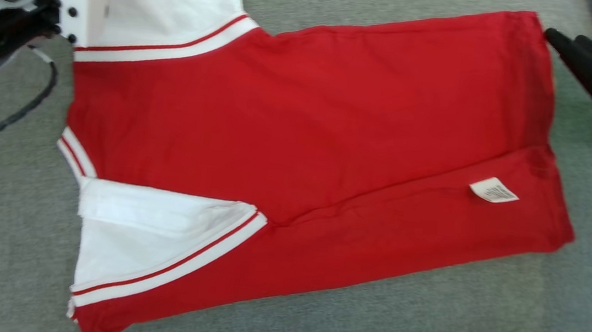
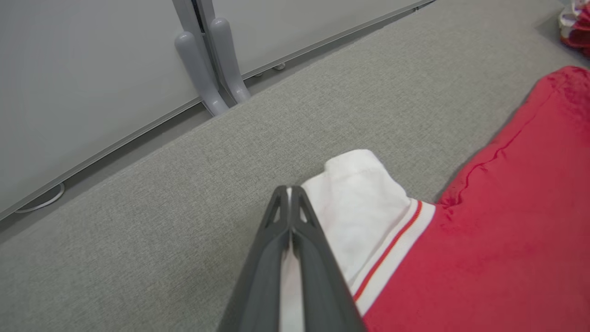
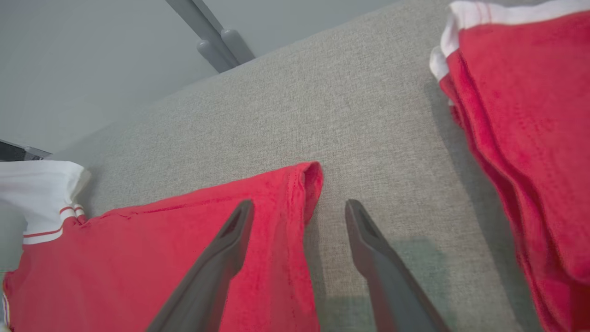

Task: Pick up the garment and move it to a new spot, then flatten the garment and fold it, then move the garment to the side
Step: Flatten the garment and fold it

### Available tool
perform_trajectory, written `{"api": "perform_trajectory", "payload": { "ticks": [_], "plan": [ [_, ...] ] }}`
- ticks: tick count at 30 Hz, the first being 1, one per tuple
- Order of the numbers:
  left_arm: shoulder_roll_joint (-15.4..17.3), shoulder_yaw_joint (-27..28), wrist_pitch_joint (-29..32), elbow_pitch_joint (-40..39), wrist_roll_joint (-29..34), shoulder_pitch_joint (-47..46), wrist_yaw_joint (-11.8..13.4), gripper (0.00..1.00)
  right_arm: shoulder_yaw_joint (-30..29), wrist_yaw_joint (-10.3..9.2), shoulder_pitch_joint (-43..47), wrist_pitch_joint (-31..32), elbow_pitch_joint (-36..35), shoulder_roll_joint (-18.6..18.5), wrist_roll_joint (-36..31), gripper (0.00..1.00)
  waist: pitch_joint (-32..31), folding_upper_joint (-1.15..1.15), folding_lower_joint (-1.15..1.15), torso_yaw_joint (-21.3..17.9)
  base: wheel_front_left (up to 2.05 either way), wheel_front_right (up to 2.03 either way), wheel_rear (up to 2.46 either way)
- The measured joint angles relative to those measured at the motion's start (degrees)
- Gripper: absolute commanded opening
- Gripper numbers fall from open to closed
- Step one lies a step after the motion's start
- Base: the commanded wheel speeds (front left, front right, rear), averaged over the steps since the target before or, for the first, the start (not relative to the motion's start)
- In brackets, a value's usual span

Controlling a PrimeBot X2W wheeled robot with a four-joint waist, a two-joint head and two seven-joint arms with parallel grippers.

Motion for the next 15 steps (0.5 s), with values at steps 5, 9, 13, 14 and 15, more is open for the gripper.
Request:
{"api": "perform_trajectory", "payload": {
  "ticks": [5,9,13,14,15],
  "plan": [
    [-1.96,-0.59,-0.85,-1.35,0.12,-0.07,-0.02,0.0,-2.36,0.0,-1.76,5.2,3.57,-1.16,3.43,1.0,0.64,0.0,0.0,3.54,0.0,0.0,0.0],
    [-2.76,-0.87,-1.52,-1.41,0.18,-0.07,-0.29,0.0,-3.21,0.01,-2.41,7.15,4.67,-1.53,4.3,1.0,1.05,0.0,0.0,5.58,0.0,0.0,0.0],
    [-2.98,-0.94,-1.93,-1.16,0.27,-0.07,-0.57,0.0,-3.41,0.01,-2.79,8.42,5.15,-2.0,4.28,0.86,1.35,0.0,0.0,6.69,0.0,0.0,0.0],
    [-3.02,-0.94,-1.99,-1.08,0.27,-0.08,-0.59,0.0,-3.49,0.0,-2.84,8.47,5.21,-2.08,4.28,0.78,1.45,0.0,0.0,6.88,0.0,0.0,0.0],
    [-3.04,-0.96,-2.0,-0.99,0.26,-0.1,-0.62,0.0,-3.6,0.01,-2.93,8.6,5.22,-2.15,4.27,0.78,1.55,0.0,0.0,7.05,0.0,0.0,0.0]
  ]
}}
